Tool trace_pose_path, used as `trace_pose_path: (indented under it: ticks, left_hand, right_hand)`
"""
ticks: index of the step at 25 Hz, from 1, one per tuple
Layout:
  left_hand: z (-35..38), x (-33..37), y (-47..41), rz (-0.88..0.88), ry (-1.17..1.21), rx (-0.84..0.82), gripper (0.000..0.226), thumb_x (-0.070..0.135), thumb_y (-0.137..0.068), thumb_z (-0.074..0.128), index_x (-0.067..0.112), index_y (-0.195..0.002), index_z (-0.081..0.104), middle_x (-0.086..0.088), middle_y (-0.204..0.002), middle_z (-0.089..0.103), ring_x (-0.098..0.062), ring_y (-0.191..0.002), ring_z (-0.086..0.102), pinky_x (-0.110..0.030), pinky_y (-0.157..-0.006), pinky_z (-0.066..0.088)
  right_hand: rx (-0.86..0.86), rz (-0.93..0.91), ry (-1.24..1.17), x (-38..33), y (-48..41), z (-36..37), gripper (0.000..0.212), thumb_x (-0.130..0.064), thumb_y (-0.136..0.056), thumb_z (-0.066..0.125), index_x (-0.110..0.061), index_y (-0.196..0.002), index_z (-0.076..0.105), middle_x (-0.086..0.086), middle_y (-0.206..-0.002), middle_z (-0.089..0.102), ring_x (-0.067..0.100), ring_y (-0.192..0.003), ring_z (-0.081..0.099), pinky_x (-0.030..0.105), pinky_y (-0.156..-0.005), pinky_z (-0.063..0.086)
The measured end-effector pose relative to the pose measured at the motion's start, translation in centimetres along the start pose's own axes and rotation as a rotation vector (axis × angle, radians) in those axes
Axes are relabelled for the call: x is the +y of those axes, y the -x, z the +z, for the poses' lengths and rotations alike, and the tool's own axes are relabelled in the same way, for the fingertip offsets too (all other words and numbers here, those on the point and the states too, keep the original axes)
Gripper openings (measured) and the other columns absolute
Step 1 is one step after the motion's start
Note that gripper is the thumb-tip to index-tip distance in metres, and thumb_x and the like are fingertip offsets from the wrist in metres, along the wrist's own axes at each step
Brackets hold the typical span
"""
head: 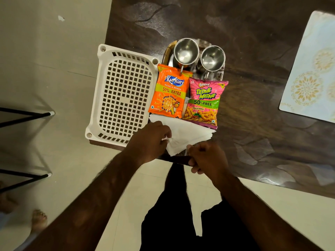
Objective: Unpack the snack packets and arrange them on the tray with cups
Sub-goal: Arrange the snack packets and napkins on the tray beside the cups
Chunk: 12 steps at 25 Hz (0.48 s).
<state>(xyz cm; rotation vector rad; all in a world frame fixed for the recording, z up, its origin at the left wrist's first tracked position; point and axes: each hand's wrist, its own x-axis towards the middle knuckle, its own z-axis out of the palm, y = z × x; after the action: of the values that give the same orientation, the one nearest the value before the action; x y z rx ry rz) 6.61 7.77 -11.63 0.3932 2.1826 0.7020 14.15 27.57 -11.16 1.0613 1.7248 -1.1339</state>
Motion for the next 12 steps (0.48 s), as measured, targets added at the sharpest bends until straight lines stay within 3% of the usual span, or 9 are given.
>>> trace_pose_path:
  ticks: [3, 6, 10, 12]
  left_hand:
    - [0.6, 0.2, -0.1, 0.008, -0.061, -0.022, 0.023, 0.022, -0.093, 0.062, 0.02, -0.115, 0.066, 0.001, -0.117, 0.06, -0.017, -0.108, 0.058, -0.039, -0.088, 0.053]
    - [1.1, 0.3, 0.2, -0.02, -0.029, -0.027, 0.022, 0.022, -0.093, 0.061, 0.021, -0.115, 0.065, 0.002, -0.114, 0.06, -0.016, -0.104, 0.06, -0.037, -0.087, 0.053]
    - [0.1, -0.6, 0.6, -0.075, 0.154, 0.212, 0.016, 0.013, -0.092, 0.061, 0.018, -0.107, 0.065, 0.004, -0.1, 0.06, -0.01, -0.085, 0.058, -0.03, -0.078, 0.051]
    - [-0.9, -1.3, 0.2, -0.163, 0.201, 0.383, 0.015, 0.01, -0.092, 0.059, 0.017, -0.105, 0.062, 0.002, -0.1, 0.061, -0.009, -0.085, 0.058, -0.027, -0.077, 0.049]
  right_hand:
    - [0.105, -0.35, 0.298, -0.9, 0.1, -0.1, 0.002, -0.03, -0.097, 0.07, -0.031, -0.097, 0.07, -0.013, -0.078, 0.072, 0.003, -0.072, 0.069, 0.015, -0.062, 0.047]
    - [0.03, -0.376, 0.369, -1.5, -0.6, -0.1, 0.015, -0.023, -0.099, 0.066, -0.034, -0.109, 0.067, -0.017, -0.087, 0.067, 0.003, -0.078, 0.068, 0.015, -0.062, 0.047]
    - [0.345, -0.476, 0.227, -2.0, -1.2, -1.8, 0.014, -0.019, -0.096, 0.063, -0.031, -0.097, 0.07, -0.019, -0.081, 0.068, 0.0, -0.071, 0.066, 0.018, -0.06, 0.046]
    - [0.486, -0.498, 0.127, -2.7, -1.9, -3.2, 0.019, -0.014, -0.094, 0.06, -0.032, -0.097, 0.065, -0.015, -0.085, 0.068, 0.008, -0.076, 0.064, 0.02, -0.064, 0.044]
